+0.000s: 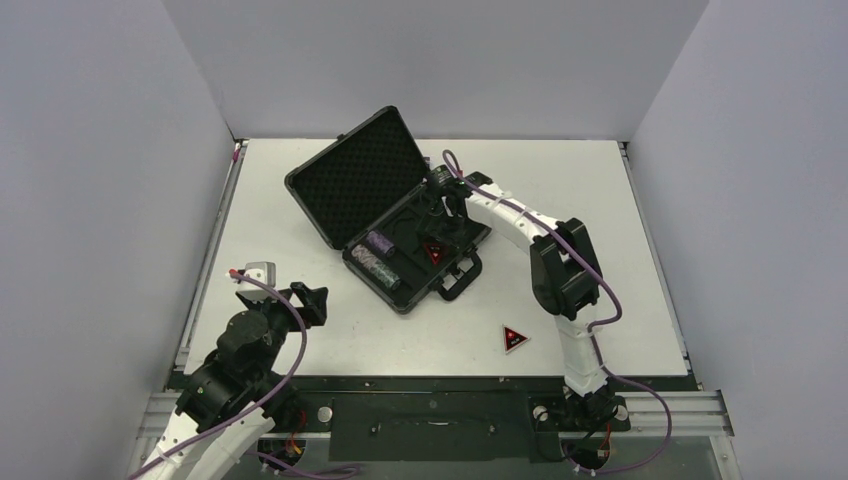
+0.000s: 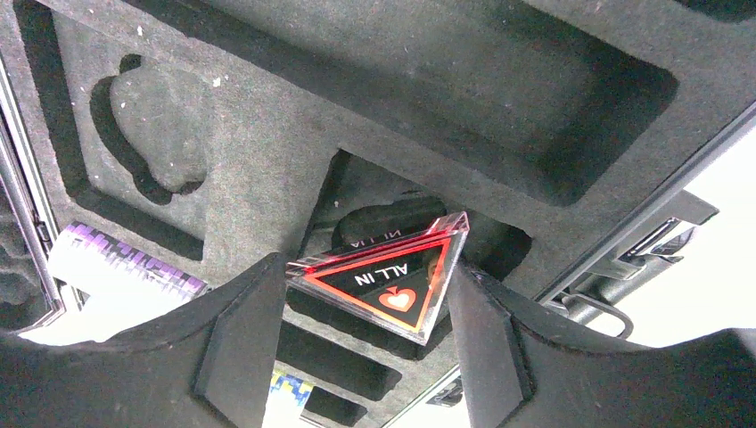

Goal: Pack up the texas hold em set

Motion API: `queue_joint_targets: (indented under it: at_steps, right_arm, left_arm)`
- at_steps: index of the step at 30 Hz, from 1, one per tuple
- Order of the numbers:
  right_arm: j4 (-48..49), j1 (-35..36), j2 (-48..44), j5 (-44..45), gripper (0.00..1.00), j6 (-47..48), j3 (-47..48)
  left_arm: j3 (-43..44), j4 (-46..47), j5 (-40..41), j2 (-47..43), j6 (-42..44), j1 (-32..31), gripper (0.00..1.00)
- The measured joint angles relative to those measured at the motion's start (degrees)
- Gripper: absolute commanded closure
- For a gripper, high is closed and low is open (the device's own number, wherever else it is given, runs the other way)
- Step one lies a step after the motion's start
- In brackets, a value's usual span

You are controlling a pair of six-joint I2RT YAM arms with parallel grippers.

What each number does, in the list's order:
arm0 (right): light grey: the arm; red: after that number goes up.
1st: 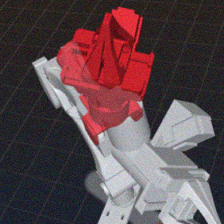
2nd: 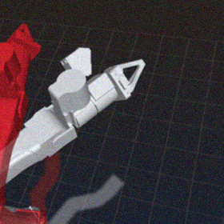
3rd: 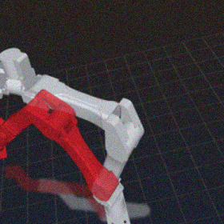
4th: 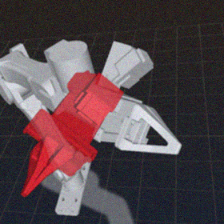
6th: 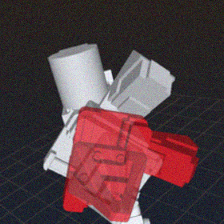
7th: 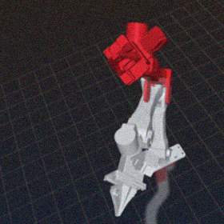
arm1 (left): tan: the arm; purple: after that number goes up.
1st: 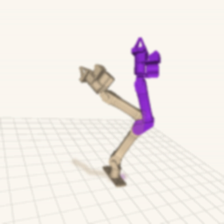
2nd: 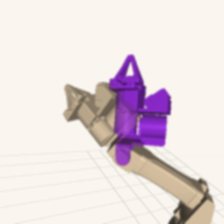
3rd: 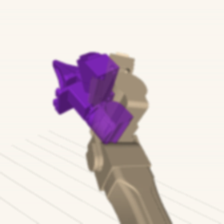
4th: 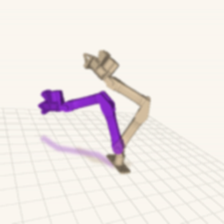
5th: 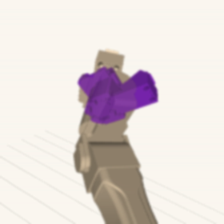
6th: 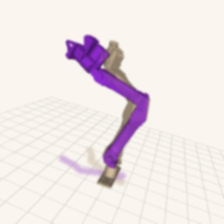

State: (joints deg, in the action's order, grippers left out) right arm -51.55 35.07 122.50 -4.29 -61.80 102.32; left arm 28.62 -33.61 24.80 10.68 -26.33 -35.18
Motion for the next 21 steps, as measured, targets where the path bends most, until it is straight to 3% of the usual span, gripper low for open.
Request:
queue_joint_targets:
  at_steps: [3,5,21]
  right_arm:
    - [-0.46,-0.39,-0.15,-0.13,0.34,0.55,-0.13]
    - [-0.7,-0.61,-0.15,-0.31,0.3,0.87,-0.13]
    - [-3.39,-2.95,-3.89,1.79,0.18,5.27,-0.92]
  left_arm:
    - [0.0,0.0,0.0,0.04,0.0,0.0,0.24]
    - [0.0,0.0,0.0,0.07,0.0,0.0,0.24]
    - [0.0,0.22,0.02,1.07,0.0,0.0,0.24]
